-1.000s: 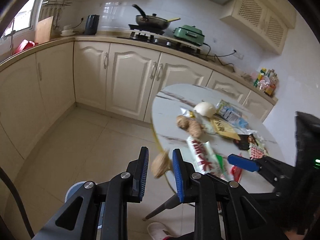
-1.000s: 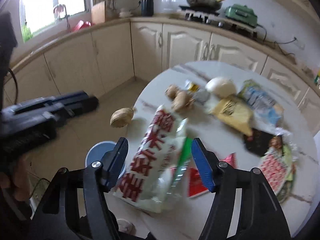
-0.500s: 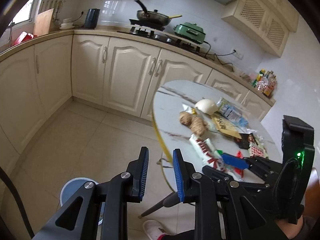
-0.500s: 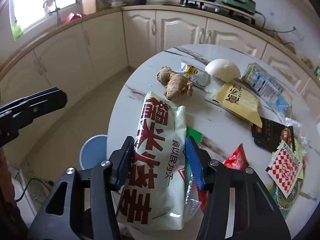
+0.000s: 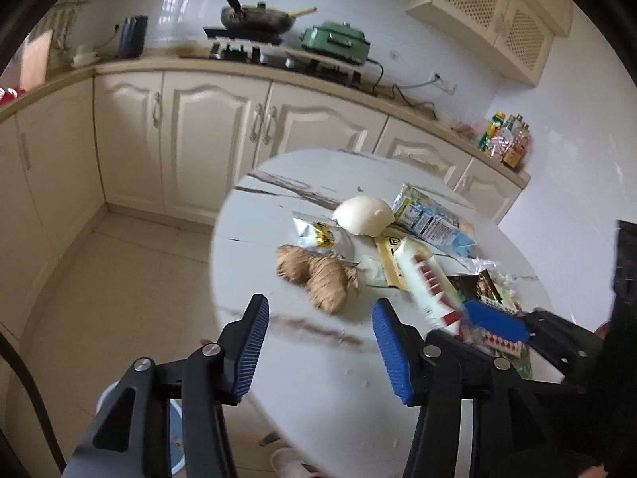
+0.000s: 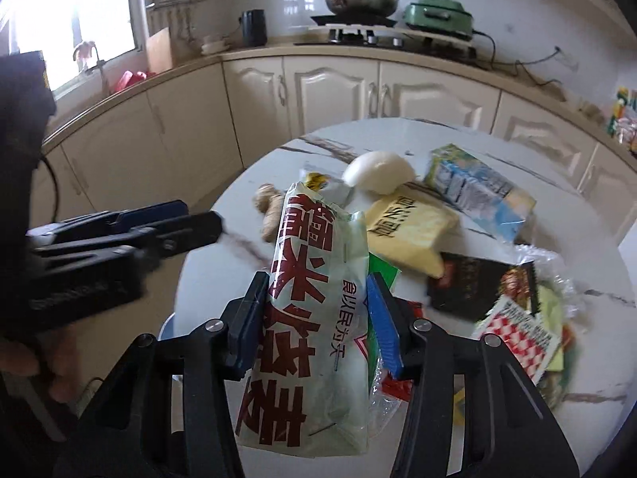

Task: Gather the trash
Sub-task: 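Lift the ginger with the left gripper while the right lifts the packet, then carry ginger and packet over the blue bin and open both grippers, then withdraw both tools from the bin toward the table, then grasp the gold snack packet with the left gripper while the right grasps the juice carton, then carry packet and carton over the blue bin and open both grippers, then withdraw both tools from the bin toward the table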

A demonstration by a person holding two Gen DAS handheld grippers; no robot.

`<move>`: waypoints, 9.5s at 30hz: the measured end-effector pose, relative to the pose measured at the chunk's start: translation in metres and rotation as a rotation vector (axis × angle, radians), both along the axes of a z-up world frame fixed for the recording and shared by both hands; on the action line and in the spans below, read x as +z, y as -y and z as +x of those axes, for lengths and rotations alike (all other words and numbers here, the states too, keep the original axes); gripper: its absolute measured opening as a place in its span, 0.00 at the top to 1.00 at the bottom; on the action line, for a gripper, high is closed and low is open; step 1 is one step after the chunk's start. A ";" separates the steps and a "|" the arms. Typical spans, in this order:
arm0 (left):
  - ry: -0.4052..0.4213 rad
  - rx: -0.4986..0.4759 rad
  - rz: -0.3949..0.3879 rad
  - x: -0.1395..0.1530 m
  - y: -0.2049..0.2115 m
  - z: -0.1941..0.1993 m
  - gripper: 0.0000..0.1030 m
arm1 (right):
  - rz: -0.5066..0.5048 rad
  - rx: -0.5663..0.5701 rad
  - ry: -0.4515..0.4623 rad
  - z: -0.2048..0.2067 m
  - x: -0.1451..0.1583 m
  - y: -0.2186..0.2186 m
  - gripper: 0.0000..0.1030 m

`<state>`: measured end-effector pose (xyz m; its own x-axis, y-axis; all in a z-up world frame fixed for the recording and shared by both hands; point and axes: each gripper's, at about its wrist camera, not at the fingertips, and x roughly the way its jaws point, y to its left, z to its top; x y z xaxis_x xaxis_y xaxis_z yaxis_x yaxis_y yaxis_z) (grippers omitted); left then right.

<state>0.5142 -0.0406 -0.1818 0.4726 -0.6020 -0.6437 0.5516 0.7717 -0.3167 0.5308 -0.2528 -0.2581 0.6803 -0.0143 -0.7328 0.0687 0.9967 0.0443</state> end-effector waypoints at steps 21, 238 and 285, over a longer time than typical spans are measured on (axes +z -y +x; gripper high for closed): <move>0.060 -0.028 0.145 -0.030 0.085 0.036 0.71 | 0.032 -0.053 0.043 0.017 0.001 0.031 0.54; -0.508 0.556 0.220 -0.285 -0.272 0.088 0.52 | 0.032 0.450 -0.422 0.174 -0.228 -0.237 0.55; 0.470 0.715 0.113 0.057 -0.086 -0.241 0.02 | -0.071 0.184 0.484 -0.070 0.131 -0.141 0.00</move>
